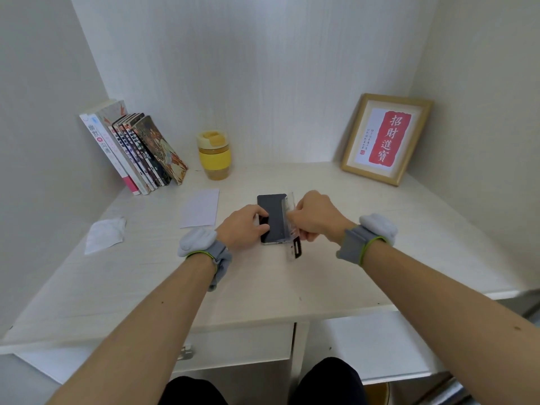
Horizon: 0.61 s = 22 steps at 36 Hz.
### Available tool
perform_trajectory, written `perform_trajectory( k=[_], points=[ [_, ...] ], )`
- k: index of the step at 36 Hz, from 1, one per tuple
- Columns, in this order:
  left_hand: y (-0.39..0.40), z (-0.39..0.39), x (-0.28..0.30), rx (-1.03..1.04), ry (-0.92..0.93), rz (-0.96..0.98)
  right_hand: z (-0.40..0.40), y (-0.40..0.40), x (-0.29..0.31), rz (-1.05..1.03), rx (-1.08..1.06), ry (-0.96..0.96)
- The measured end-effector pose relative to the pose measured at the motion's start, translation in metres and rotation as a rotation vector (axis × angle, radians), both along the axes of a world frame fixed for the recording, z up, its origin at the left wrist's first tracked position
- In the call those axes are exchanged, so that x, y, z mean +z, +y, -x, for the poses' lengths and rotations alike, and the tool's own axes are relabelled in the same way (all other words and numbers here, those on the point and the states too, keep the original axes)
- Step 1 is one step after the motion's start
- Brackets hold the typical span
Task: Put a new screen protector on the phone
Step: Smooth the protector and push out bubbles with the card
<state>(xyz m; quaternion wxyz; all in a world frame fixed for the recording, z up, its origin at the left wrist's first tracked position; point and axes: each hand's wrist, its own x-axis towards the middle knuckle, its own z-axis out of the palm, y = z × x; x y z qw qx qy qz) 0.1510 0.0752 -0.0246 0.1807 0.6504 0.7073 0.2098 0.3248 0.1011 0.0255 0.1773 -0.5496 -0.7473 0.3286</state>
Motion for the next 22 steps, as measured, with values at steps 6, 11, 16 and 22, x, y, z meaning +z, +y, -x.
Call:
perform_trajectory(
  k=[6, 11, 16, 22],
  points=[
    [0.0, 0.002, -0.003, -0.004, 0.002, -0.021, 0.016, -0.002, -0.006, 0.081, -0.017, 0.056],
    [0.001, 0.002, -0.005, -0.007, -0.003, -0.045, 0.022, 0.0, -0.016, 0.017, -0.016, 0.008],
    [0.001, 0.004, -0.008, -0.027, -0.028, -0.065, 0.029, 0.0, -0.024, -0.077, -0.013, -0.049],
    [0.004, 0.006, -0.007, -0.031, -0.034, -0.056, 0.028, 0.0, -0.026, -0.085, -0.014, -0.062]
  ],
)
